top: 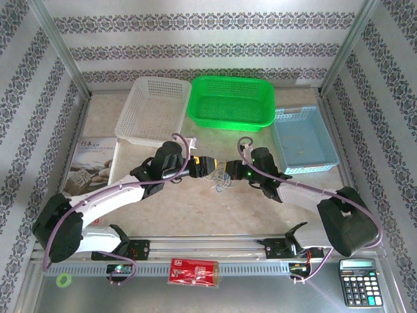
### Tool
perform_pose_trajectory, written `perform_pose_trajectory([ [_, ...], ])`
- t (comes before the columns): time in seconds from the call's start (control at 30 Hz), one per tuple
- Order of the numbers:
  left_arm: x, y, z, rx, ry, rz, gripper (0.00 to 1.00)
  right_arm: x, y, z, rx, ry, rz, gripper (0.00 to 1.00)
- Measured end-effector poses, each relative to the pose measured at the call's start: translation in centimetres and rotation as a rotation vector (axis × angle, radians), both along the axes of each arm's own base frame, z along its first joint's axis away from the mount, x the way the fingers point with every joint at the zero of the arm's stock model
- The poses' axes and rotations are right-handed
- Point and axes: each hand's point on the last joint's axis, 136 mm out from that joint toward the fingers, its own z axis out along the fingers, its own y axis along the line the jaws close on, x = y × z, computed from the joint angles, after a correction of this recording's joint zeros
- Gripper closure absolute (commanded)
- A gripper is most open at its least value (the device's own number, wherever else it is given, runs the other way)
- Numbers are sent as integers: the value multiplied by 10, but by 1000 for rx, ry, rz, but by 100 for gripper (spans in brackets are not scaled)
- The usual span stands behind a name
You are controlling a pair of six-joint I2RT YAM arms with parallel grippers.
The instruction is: Untangle the cables
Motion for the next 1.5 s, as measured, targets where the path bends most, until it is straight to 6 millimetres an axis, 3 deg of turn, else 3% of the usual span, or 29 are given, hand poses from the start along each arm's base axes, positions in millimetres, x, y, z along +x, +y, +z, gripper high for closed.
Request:
perform_pose_trajectory([
  [0.17, 3, 2, -7, 13, 13, 11, 29, -5, 1, 4, 13, -15, 21, 100],
  [0.37, 7, 4, -32, 71, 48, 24, 29, -5, -1, 5, 13, -23, 21, 100],
  [0.77, 23, 17, -112, 283, 164, 30, 32, -8, -2, 2, 7, -19, 29, 100],
  [0.97, 35, 7, -119, 314, 165, 5, 33, -7, -3, 2, 6, -21, 25, 100],
  [1.33, 34, 8, -135, 341, 193, 2, 38, -7, -3, 1, 5, -20, 26, 100],
  [1.5, 33, 9, -143, 353, 212, 4, 48, -7, -3, -1, 2, -14, 26, 100],
])
